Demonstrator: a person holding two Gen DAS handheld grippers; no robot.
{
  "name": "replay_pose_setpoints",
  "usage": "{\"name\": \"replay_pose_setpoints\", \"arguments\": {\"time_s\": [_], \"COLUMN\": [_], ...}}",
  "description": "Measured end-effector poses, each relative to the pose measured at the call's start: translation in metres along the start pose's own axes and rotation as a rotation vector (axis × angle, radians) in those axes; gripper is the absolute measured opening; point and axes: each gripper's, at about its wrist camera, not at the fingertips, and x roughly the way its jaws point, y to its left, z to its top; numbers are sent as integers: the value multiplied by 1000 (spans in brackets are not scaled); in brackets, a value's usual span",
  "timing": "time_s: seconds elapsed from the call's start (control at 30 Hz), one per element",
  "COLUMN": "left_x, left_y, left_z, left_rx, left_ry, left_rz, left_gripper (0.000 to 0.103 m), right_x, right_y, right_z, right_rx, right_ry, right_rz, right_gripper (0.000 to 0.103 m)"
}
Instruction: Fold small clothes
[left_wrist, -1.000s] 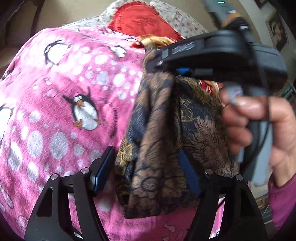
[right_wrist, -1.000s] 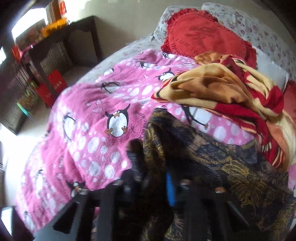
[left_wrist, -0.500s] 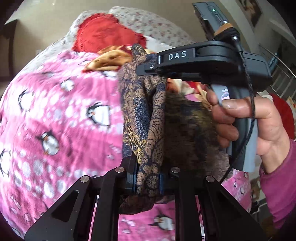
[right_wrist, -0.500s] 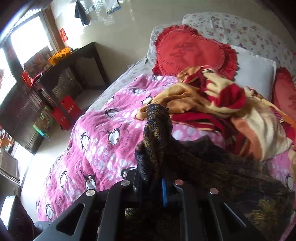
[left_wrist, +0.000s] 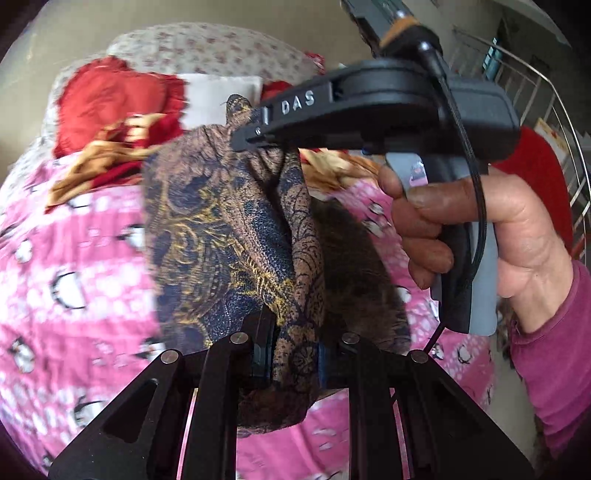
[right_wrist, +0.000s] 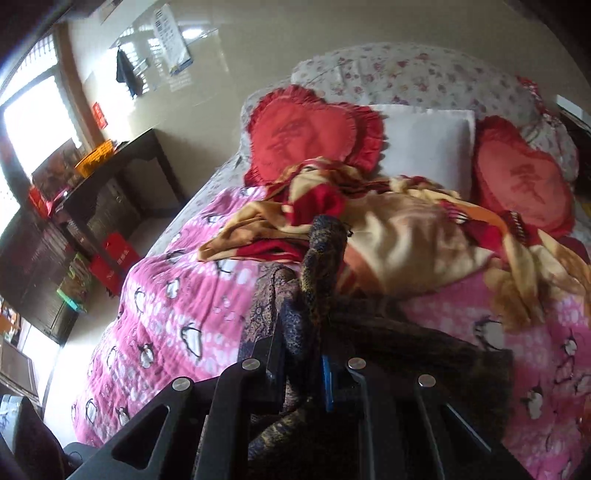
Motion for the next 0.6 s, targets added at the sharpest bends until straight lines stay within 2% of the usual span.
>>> {"name": "replay_pose_setpoints", "arguments": {"time_s": [0.2, 0.4, 0.47, 0.53, 0.6], "left_x": [46, 84, 96, 107, 112], "left_y": [-48, -77, -82, -85, -86], "left_z": [0, -8, -8, -6, -4], "left_rx": [65, 93, 97, 96, 88], "left_ry": [61, 116, 129, 146, 194], "left_rz": [-28, -26, -17, -1, -10], "left_gripper": [15, 15, 15, 15, 22], "right_x": [-22, -19, -13, -4, 3], "right_y": [-69, -132, -139, -150, -160], "right_z": [-29, -65, -71, -77, -82], "right_rx": [88, 218, 231, 246, 284], "right_ry": [-15, -1, 2, 4, 15], "right_rz": [-47, -83, -112, -180, -187], "right_gripper": [12, 12, 12, 12, 13]}}
